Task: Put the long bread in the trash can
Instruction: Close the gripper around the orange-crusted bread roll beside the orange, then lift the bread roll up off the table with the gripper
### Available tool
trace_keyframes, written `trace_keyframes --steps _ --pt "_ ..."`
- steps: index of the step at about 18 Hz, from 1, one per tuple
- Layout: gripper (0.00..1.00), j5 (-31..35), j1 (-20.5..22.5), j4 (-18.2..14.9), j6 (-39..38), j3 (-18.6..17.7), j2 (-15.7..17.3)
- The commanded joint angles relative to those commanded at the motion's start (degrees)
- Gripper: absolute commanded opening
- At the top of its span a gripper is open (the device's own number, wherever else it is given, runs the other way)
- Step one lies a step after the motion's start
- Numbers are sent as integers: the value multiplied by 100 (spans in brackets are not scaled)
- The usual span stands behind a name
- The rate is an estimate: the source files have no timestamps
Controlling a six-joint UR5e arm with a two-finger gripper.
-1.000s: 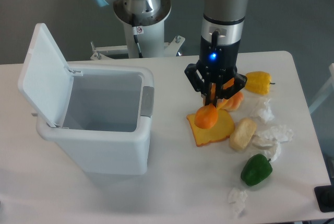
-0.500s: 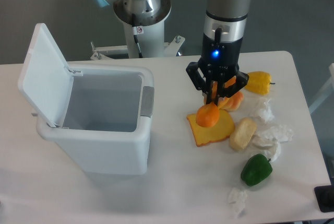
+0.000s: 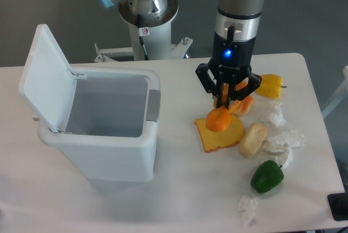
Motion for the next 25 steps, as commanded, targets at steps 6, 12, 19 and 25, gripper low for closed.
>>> trace_keyframes --steps 6,12,19,25 --pt "3 -210 140 26 -175 79 -9" --pt "3 -711 369 96 -588 158 17" --pt "3 -1300 527 290 -1299 237 307" --pt "3 -1625 501 694 -2204 246 615"
